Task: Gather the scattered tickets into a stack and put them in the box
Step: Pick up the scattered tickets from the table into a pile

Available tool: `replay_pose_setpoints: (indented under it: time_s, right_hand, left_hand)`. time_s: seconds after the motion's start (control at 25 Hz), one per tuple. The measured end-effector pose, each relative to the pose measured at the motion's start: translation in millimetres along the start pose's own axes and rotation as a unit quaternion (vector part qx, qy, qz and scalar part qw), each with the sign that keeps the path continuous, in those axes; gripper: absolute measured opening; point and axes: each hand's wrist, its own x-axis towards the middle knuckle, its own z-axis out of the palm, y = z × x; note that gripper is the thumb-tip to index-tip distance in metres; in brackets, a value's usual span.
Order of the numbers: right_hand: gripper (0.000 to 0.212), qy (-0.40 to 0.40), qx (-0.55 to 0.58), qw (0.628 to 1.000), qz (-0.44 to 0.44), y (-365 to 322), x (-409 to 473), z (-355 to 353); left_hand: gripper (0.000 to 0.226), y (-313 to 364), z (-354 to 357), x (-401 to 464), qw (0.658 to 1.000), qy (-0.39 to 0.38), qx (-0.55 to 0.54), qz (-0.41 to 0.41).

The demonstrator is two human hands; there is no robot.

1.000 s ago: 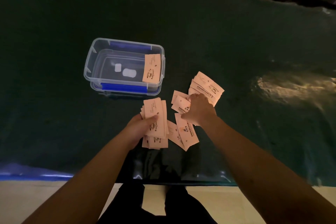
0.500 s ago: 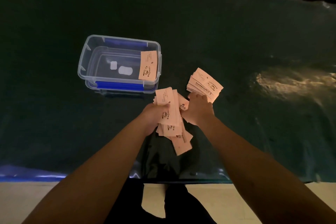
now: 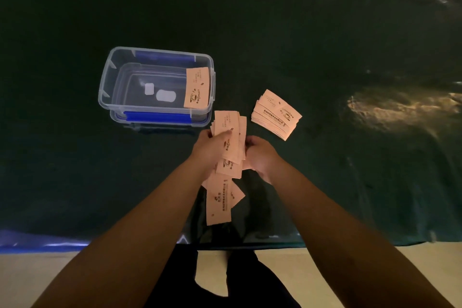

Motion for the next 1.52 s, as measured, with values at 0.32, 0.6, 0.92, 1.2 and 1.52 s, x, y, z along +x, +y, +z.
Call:
replay_pose_setpoints:
  time_s: [0.32,0.6,0.92,1.2,1.52]
  right_hand:
    - [0.047,-0.055,0.236,0.970,0.003,-10,-18,31]
    - [0.038,-0.053,0.240,0.969,0.027,-17,-17,47]
    - [0.056,-0.094,0.236,0.967,0.005,-13,-17,58]
    - [0.042,0.009,-0.128,0.986,-0.107,-1,-38,61]
    - [0.079,0.049,-0.433,0.894,-0.106,50,-64,91]
  left_hand:
    - [0.079,-7,-25,10,0.998,0.038,0.017,0.052]
    - [0.086,-12,-38,17,0.997,0.033,0.049,0.046]
    - [0.082,-15,-67,11,1.000,0.000,0.013,0.028]
    - [0.043,-34,-97,-2,0.995,-0.032,-0.080,0.044]
    - [0.051,-50,-124,-4,0.992,-0.003,-0.111,0.057]
